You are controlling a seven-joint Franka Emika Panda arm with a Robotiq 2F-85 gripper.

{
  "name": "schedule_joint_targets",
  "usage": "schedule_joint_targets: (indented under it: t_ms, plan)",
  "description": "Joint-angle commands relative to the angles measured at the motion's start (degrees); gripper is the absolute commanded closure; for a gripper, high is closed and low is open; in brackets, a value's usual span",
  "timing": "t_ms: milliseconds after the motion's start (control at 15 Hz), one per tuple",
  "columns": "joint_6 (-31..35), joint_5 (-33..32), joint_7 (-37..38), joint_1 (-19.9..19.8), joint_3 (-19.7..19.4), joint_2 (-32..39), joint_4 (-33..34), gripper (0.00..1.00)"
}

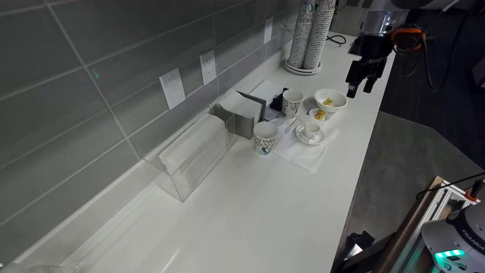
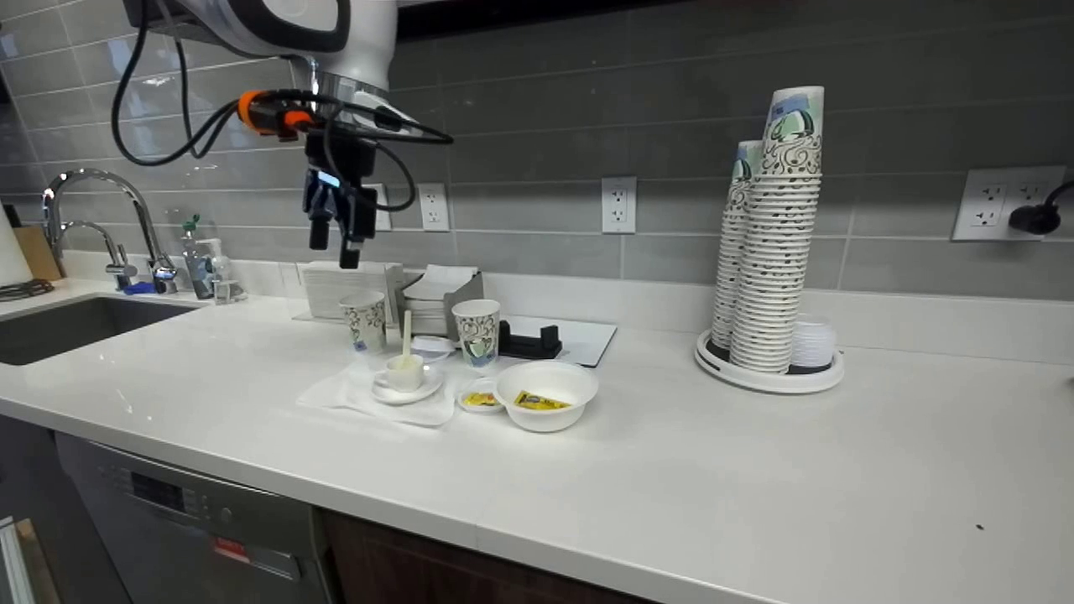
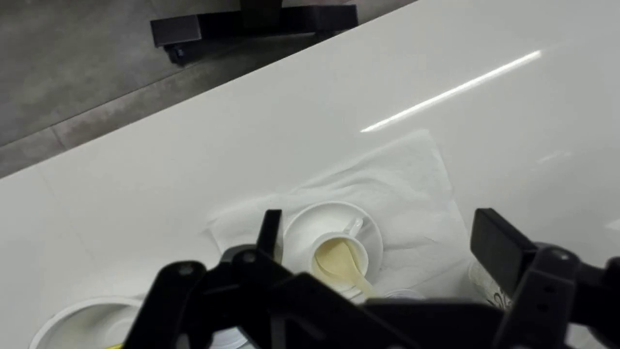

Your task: Pour the contents in the coffee cup into the bowl on the right.

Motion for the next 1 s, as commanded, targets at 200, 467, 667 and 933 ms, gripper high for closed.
schedule_joint_targets:
  t_ms: [200, 467, 667, 933]
  plan:
    - [16.31, -7.6, -8.93, 1.53, 3.44, 5.46, 0.04, 0.0]
    - [30.31, -4.25, -15.01, 1.49, 3.18, 9.27, -0.77, 0.0]
    - [36.14, -2.35, -18.73, 1.49, 3.61, 12.57, -0.7, 0.0]
    - [40.08, -3.32, -20.32, 1.22, 4.51, 17.05, 0.7, 0.0]
